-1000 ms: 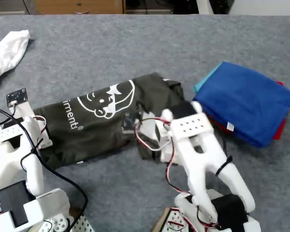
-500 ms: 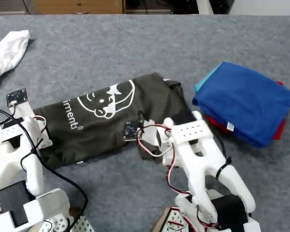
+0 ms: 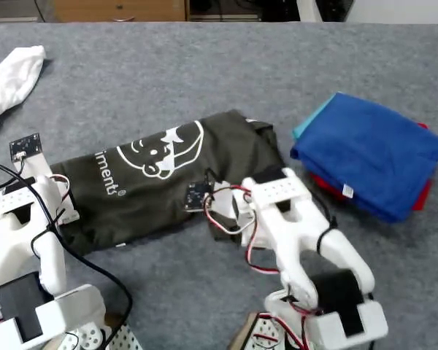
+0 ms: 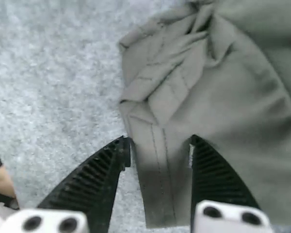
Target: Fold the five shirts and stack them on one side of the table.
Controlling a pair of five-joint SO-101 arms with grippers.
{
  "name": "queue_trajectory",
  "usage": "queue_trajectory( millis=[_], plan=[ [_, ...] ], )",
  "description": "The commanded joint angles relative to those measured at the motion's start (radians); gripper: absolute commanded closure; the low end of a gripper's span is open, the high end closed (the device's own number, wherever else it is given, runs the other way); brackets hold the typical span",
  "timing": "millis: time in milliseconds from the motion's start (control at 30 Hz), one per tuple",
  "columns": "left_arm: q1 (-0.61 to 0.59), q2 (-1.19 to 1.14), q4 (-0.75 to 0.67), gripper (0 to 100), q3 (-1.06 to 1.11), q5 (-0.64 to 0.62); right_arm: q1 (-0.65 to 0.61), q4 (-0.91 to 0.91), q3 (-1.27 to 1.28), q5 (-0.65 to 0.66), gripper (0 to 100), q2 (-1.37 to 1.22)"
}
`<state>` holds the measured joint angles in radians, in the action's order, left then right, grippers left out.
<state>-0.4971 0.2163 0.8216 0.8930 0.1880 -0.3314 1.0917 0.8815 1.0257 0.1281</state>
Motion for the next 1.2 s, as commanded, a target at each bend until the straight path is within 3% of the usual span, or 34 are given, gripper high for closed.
queue_trajectory(
  millis=[0,233,500,733,1167],
  plan=[
    [-0.008,-0.002,-0.015,98,-0.011,-0.003,-0.007,0.009,-0.067,0.011,77.4,-0.096],
    [-0.008,-0.002,-0.015,98,-0.011,-0.003,-0.007,0.011,-0.102,0.009,77.9,-0.133],
    [-0.008,-0.002,-0.015,98,-0.011,-0.005,-0.007,-0.002,-0.102,0.009,98.8,-0.136],
    [-0.008,-0.002,-0.015,98,-0.011,-0.006,-0.007,0.009,-0.131,0.005,99.3,-0.134],
    [-0.008,-0.002,-0.015,98,-0.011,-0.006,0.035,0.370,-0.657,0.008,99.4,-0.216]
  ],
)
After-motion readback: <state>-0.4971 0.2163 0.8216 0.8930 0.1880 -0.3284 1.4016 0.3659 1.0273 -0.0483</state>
